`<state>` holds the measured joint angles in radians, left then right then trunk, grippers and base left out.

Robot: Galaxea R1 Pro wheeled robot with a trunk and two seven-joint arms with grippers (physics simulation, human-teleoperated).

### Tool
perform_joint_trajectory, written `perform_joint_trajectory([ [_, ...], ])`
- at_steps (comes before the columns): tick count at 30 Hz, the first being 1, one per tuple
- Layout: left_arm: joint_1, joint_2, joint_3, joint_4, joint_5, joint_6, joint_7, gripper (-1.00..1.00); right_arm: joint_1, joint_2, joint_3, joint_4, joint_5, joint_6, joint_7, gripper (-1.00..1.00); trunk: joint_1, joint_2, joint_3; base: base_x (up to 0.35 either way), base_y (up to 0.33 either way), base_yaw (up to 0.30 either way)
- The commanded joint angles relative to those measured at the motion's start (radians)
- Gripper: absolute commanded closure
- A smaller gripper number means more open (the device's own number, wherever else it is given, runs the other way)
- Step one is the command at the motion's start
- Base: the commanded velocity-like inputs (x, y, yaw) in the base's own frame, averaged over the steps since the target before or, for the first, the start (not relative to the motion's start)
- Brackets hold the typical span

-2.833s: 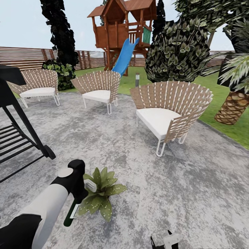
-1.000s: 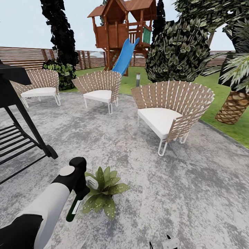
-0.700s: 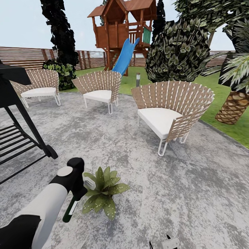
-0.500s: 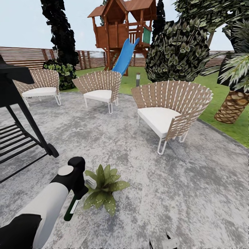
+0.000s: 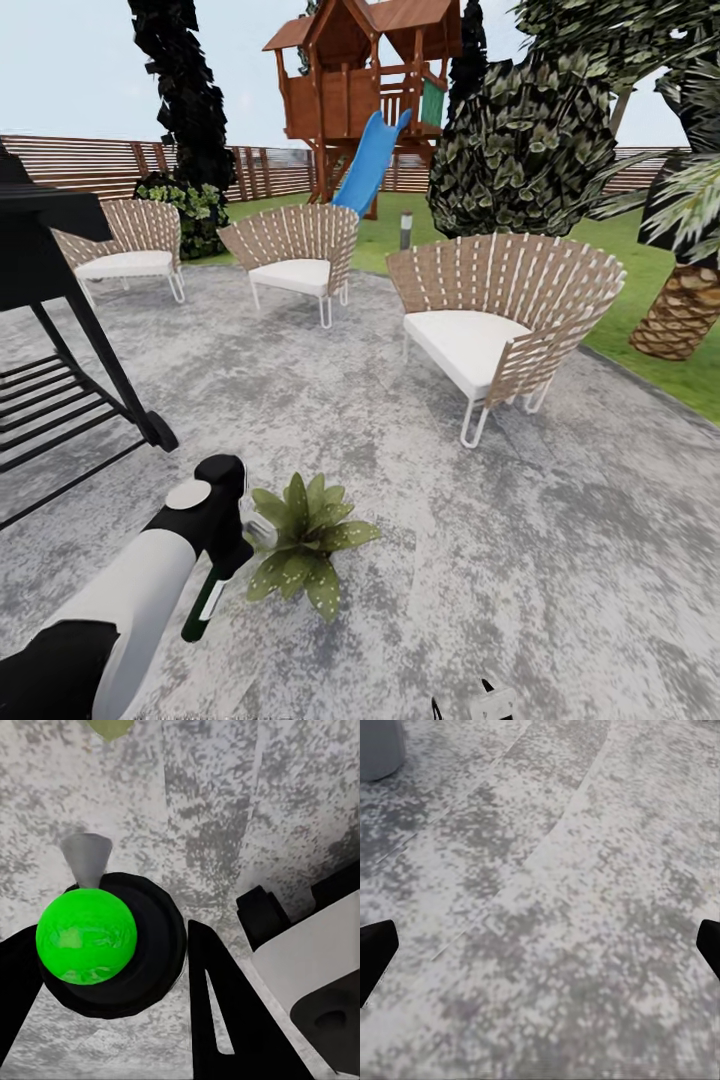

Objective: Pick up the pesticide atomizer in the garden and spray insectifuge to fully cover both potted plants in the garden.

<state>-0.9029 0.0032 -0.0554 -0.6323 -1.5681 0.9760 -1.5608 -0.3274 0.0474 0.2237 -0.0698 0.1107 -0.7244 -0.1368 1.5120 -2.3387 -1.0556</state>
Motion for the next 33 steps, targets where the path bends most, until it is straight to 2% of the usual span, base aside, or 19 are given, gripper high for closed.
perform_joint_trajectory([
  [1, 0.001, 0.001, -0.003, 0.0, -0.008, 0.01, -0.01, 1.0, -0.001, 0.0, 0.002, 0.001, 0.011, -0.001, -0.01, -1.0, 0.0, 0.0, -0.001, 0.0, 0.0, 0.25],
  [5, 0.004, -0.002, -0.002, 0.012, -0.009, 0.009, -0.01, 1.0, -0.001, 0.0, 0.002, 0.001, 0.011, -0.001, -0.01, -1.0, 0.0, 0.0, -0.001, 0.0, 0.0, 0.194],
  [12, 0.003, -0.006, 0.0, 0.028, -0.008, 0.008, -0.01, 1.0, -0.001, 0.0, 0.002, 0.001, 0.011, -0.001, -0.01, -1.0, 0.0, 0.0, -0.001, 0.0, 0.0, 0.018],
  [21, 0.001, 0.005, 0.001, 0.022, -0.011, 0.009, -0.01, 1.0, 0.001, 0.0, 0.002, 0.002, 0.011, -0.001, -0.01, -1.0, 0.0, 0.0, -0.001, 0.0, 0.0, 0.0],
  [26, -0.005, -0.016, 0.003, 0.013, -0.008, 0.014, -0.01, 1.0, 0.001, 0.0, 0.002, 0.002, 0.011, -0.001, -0.01, -1.0, 0.0, 0.0, -0.001, 0.0, 0.0, 0.0],
  [28, -0.012, -0.036, 0.004, 0.012, -0.007, 0.017, -0.01, 1.0, 0.001, 0.0, 0.002, 0.002, 0.011, -0.001, -0.01, -1.0, 0.0, 0.0, -0.001, 0.0, 0.0, 0.0],
  [33, -0.016, -0.041, 0.004, 0.009, -0.007, 0.022, -0.01, 1.0, 0.001, 0.0, 0.002, 0.002, 0.011, -0.001, -0.01, -1.0, 0.0, 0.0, -0.001, 0.0, 0.0, 0.0],
])
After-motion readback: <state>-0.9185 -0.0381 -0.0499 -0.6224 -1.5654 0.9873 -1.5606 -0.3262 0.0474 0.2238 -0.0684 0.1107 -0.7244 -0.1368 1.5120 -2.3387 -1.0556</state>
